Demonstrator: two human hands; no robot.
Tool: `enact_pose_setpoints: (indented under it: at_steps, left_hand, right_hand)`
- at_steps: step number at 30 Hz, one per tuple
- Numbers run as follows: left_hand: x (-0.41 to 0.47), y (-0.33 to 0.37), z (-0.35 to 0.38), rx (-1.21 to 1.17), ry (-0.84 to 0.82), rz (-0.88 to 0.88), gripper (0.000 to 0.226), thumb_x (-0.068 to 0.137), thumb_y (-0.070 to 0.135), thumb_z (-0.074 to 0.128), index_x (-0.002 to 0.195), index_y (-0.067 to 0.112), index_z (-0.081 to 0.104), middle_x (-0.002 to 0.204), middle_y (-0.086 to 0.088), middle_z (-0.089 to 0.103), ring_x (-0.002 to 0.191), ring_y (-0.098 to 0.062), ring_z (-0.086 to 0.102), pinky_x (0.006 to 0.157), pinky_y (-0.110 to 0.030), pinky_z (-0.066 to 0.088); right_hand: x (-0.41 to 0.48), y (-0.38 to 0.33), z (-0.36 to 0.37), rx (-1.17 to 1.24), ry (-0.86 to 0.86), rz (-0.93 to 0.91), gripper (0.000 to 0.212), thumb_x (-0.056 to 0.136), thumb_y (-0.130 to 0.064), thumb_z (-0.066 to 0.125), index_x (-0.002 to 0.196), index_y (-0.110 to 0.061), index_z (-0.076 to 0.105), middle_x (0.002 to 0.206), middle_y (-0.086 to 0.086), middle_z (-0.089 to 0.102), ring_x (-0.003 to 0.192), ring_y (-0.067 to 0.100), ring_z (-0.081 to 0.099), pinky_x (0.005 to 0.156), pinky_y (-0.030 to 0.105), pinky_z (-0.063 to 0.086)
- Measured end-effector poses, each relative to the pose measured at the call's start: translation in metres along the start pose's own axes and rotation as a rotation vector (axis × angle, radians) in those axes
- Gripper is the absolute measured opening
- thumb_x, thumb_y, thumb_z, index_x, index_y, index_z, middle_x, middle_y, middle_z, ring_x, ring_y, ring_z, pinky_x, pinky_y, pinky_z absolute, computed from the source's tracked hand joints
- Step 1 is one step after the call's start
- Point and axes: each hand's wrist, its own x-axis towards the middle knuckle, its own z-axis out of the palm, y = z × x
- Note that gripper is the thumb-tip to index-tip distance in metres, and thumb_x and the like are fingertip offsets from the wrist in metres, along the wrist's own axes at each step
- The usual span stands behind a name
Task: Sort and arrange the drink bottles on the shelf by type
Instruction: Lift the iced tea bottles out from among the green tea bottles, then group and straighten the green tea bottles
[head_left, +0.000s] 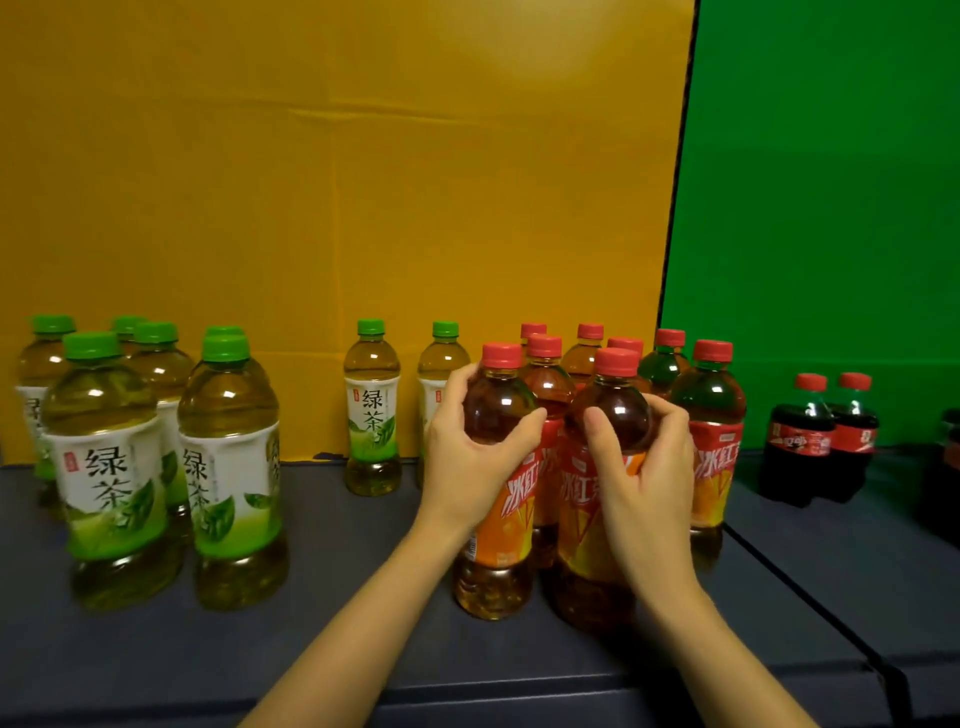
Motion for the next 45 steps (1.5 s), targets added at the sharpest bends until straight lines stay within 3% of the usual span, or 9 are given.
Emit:
enact_pose_setpoints:
  at_steps: [6,12,18,22,25,30,36,42,45]
  left_hand:
    - [-0.002,0.003,-0.007,0.072,-0.062,-0.037,0.046,0.074,0.026,0.075,0.114,0.024,0.053,0.105,0.009,0.067,0.096,-0.003,0.065,0.082,-0.025,0.055]
    - [-0.017,0.0,-0.045,0.301,-0.088,-0.043,0.053,0.07,0.06,0.059,0.114,0.03,0.053,0.113,0.015,0.059,0.105,0.002,0.055,0.086,-0.014,0.047]
    - [-0.023,-0.029,-0.104,0.469,-0.039,-0.1,0.02,0.085,0.026,0.062,0.104,0.023,0.054,0.108,0.004,0.059,0.102,-0.012,0.056,0.084,-0.022,0.047]
    - [-0.007,-0.051,-0.124,0.537,-0.114,-0.237,0.036,0.086,0.02,0.062,0.12,0.012,0.049,0.121,-0.001,0.052,0.106,-0.013,0.051,0.087,-0.021,0.041]
    - [0.001,-0.061,-0.124,0.547,-0.167,-0.295,0.047,0.086,0.018,0.06,0.128,0.009,0.04,0.133,-0.007,0.043,0.122,-0.021,0.045,0.103,-0.033,0.038]
    - [0.015,-0.072,-0.12,0.551,-0.135,-0.4,0.057,0.086,0.013,0.057,0.134,0.004,0.027,0.143,-0.014,0.031,0.133,-0.028,0.034,0.111,-0.037,0.029]
    - [0.032,-0.091,-0.121,0.547,-0.063,-0.485,0.064,0.081,0.015,0.064,0.132,0.001,0.028,0.139,-0.016,0.033,0.131,-0.031,0.035,0.11,-0.038,0.029]
    - [0.049,-0.112,-0.127,0.49,0.003,-0.577,0.092,0.072,0.02,0.076,0.14,0.0,0.018,0.146,-0.019,0.029,0.137,-0.033,0.028,0.112,-0.043,0.027]
    - [0.055,-0.12,-0.121,0.425,-0.018,-0.57,0.101,0.064,0.021,0.083,0.141,0.007,0.019,0.142,-0.015,0.039,0.132,-0.031,0.038,0.107,-0.044,0.036]
  right_hand:
    - [0.001,0.0,0.0,-0.124,0.009,-0.052,0.072,0.072,-0.069,0.042,0.122,-0.016,0.044,0.112,-0.009,0.042,0.11,0.007,0.039,0.091,0.019,0.03]
    - [-0.002,-0.013,-0.006,-0.153,-0.005,-0.131,0.073,0.076,-0.063,0.043,0.133,-0.018,0.037,0.122,-0.013,0.033,0.114,0.001,0.03,0.1,0.026,0.029]
    - [-0.027,-0.053,0.013,-0.147,0.14,-0.414,0.039,0.087,-0.027,0.051,0.119,-0.006,0.049,0.118,0.0,0.043,0.114,0.005,0.035,0.098,0.033,0.034]
    - [-0.045,-0.076,0.05,-0.062,0.028,-0.451,0.026,0.086,-0.013,0.049,0.11,-0.007,0.055,0.109,-0.004,0.047,0.103,-0.008,0.043,0.091,0.008,0.033]
    - [-0.055,-0.075,0.09,-0.073,-0.149,-0.356,0.031,0.085,-0.007,0.05,0.115,-0.013,0.053,0.111,-0.007,0.05,0.105,-0.009,0.045,0.091,0.006,0.033]
    - [-0.061,-0.046,0.155,-0.074,-0.367,0.063,0.052,0.088,-0.005,0.053,0.136,-0.012,0.033,0.136,0.002,0.037,0.128,0.011,0.036,0.11,0.03,0.033]
    - [-0.036,-0.016,0.178,-0.182,-0.174,0.283,0.064,0.084,0.0,0.055,0.14,-0.002,0.022,0.144,0.015,0.024,0.136,0.026,0.026,0.112,0.032,0.022]
    - [-0.019,0.013,0.194,-0.181,-0.133,0.444,0.078,0.082,-0.006,0.064,0.143,-0.003,0.016,0.148,0.016,0.022,0.138,0.028,0.024,0.112,0.036,0.024]
    - [-0.022,0.028,0.202,-0.14,-0.136,0.472,0.081,0.081,-0.005,0.065,0.144,-0.005,0.015,0.149,0.016,0.024,0.138,0.028,0.025,0.113,0.037,0.025]
